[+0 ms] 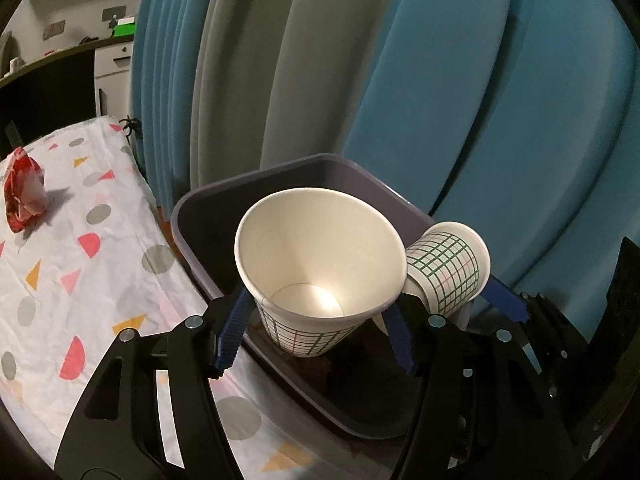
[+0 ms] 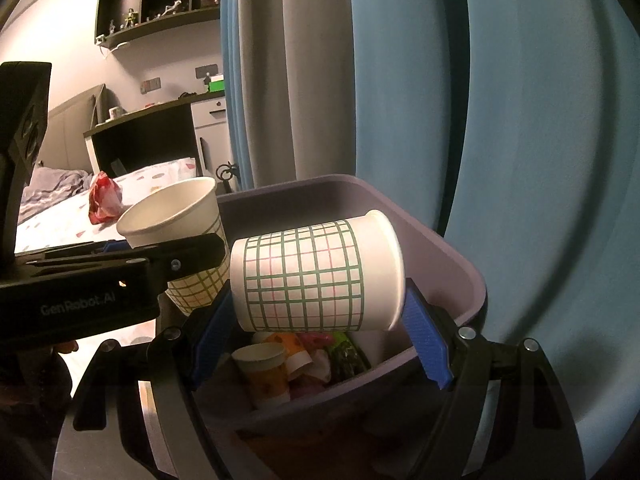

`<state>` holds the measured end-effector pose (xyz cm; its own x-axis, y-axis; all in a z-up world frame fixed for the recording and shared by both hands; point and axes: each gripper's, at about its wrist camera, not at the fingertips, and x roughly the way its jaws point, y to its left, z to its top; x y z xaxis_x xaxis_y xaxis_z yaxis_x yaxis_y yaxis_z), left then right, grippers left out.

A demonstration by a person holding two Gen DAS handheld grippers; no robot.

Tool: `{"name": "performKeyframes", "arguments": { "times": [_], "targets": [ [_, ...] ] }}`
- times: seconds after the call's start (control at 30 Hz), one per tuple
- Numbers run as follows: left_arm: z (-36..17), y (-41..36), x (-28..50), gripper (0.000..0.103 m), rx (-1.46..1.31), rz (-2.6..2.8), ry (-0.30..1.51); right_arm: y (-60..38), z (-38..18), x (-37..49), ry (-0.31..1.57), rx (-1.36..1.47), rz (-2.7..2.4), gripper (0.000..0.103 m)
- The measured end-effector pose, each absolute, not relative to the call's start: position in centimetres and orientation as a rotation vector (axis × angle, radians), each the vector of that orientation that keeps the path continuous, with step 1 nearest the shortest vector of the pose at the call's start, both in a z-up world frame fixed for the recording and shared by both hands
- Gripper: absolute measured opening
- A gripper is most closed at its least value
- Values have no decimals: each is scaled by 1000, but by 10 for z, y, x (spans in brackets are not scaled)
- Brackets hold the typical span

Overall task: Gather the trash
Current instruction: 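Carry both grid cups over the grey bin, then open both tools to drop the cups into the bin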

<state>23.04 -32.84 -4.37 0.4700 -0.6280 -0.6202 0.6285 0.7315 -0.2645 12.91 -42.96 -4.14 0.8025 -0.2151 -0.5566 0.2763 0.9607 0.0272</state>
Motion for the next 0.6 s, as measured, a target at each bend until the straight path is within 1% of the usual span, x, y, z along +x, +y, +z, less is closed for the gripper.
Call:
{"name": "performKeyframes", "arguments": {
  "times": [0.07, 0.13, 0.2, 0.23, 0.3, 0.43, 0.6],
  "targets": [
    [-45, -329, 233, 62, 1, -763, 769, -429, -43, 128, 589, 107, -264, 77],
    [-46, -328, 234, 67, -8, -760, 777, -429, -43, 129, 596, 104, -262, 77],
    [-45, -325, 235, 78, -21, -752, 779, -429, -45, 130, 602, 100, -263, 77],
    [-45, -324, 235, 80, -28, -750, 780, -429, -45, 130, 604, 99, -264, 77],
    [-45, -322, 235, 82, -40, -753, 786, -429, -46, 131, 606, 100, -267, 78],
    [-42, -312, 233, 84, -59, -731, 777, -431, -47, 132, 613, 106, -265, 78],
    [-34, -285, 222, 87, -64, -672, 724, -431, -48, 131, 614, 109, -263, 79]
  ]
}}
